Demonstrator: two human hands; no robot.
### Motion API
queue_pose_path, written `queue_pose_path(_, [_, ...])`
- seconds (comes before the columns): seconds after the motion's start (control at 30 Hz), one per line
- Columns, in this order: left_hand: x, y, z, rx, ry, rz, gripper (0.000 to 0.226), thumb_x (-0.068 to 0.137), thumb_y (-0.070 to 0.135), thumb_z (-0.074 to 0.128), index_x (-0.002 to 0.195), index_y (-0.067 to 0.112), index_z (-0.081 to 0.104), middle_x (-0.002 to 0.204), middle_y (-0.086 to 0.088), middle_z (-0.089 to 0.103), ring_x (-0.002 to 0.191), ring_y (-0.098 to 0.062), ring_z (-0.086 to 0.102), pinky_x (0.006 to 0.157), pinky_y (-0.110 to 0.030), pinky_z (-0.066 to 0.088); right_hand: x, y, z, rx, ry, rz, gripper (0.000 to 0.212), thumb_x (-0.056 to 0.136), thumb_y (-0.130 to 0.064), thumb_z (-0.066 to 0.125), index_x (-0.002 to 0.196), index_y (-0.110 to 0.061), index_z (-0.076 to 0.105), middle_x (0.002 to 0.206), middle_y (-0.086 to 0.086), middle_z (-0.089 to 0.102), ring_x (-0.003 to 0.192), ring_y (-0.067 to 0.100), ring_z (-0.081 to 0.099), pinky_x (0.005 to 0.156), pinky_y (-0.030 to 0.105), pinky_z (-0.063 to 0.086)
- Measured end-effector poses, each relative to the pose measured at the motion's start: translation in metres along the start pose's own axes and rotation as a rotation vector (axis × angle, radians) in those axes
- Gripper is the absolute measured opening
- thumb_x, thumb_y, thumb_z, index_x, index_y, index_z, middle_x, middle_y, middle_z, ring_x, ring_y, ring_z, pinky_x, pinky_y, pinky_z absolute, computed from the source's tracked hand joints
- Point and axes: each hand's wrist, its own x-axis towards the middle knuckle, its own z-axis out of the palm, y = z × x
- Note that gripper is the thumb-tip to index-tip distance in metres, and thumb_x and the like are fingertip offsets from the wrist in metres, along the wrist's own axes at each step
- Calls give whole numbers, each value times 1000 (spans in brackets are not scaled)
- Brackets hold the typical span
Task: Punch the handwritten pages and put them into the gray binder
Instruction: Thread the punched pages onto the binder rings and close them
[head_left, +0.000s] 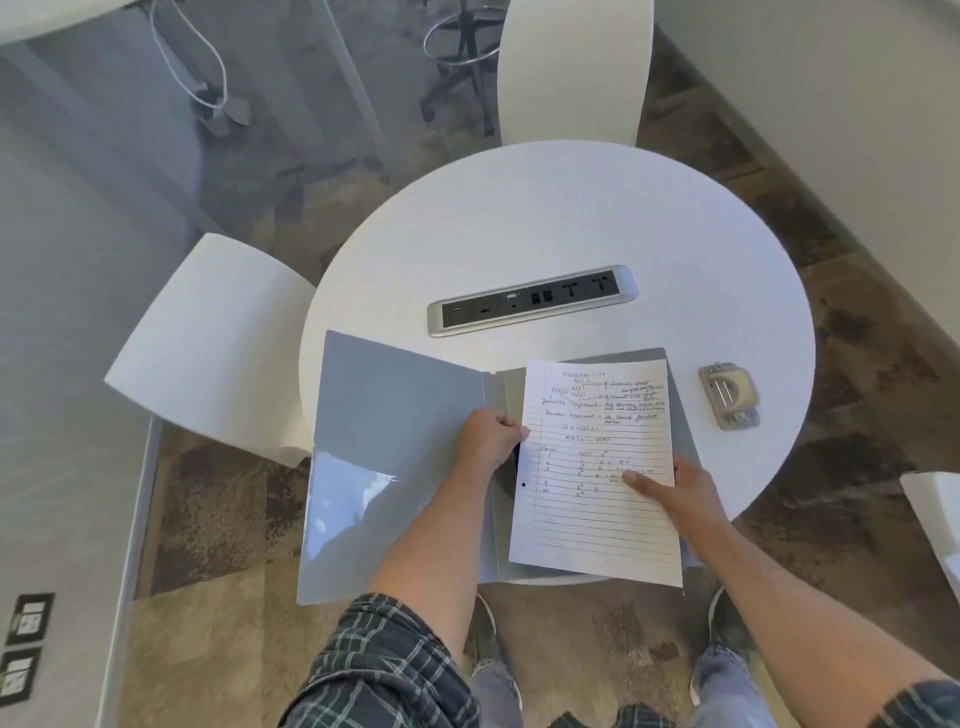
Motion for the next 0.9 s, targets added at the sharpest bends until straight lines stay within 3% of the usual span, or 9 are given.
queue_pose_path(0.13, [-9, 7, 5, 51, 55, 38, 17, 87, 17, 76, 75, 17, 64, 86, -4, 72, 78, -21, 65, 75, -32, 55, 1, 1, 0, 0, 22, 10, 22, 83, -23, 86, 97, -25, 70, 94, -11, 77, 83, 10, 75, 67, 24, 54])
queue_pose_path(0.37, [-34, 5, 10, 146, 218, 124, 20, 84, 20, 76, 92, 19, 59, 105, -1, 61, 84, -20, 63, 65, -30, 51, 4, 5, 2, 31, 26, 1, 26, 87, -19, 83, 106, -23, 67, 100, -8, 74, 91, 13, 72, 73, 28, 54])
queue_pose_path(0.47, [-51, -16, 11, 176, 184, 102, 21, 87, 28, 76, 98, 17, 61, 97, 1, 69, 83, -18, 64, 62, -28, 47, 4, 5, 2, 44, 18, -4, 24, 87, -17, 83, 97, -29, 65, 99, -8, 73, 91, 14, 71, 81, 34, 55])
queue_pose_path(0.57, [-66, -39, 14, 188, 126, 71, 22, 87, 31, 76, 103, 18, 68, 96, 4, 72, 88, -18, 68, 70, -29, 53, 4, 7, 1, 35, 8, -15, 23, 86, -18, 84, 96, -29, 66, 98, -9, 73, 91, 15, 71, 79, 34, 55])
queue_pose_path(0.77, [-74, -50, 16, 31, 143, 37, 5, 86, 22, 78, 87, 19, 74, 92, 0, 77, 88, -21, 72, 81, -36, 61, 5, 10, -1, 13, -2, -30, 22, 87, -21, 83, 103, -26, 69, 98, -11, 73, 93, 17, 72, 90, 40, 56])
queue_pose_path(0.9, [-75, -52, 19, -52, 105, 3, 15, 85, 18, 77, 77, 23, 65, 84, 1, 71, 85, -23, 70, 76, -34, 58, 5, 10, -2, -5, -6, -54, 18, 87, -24, 83, 96, -34, 70, 101, -10, 75, 98, 22, 74, 91, 41, 57])
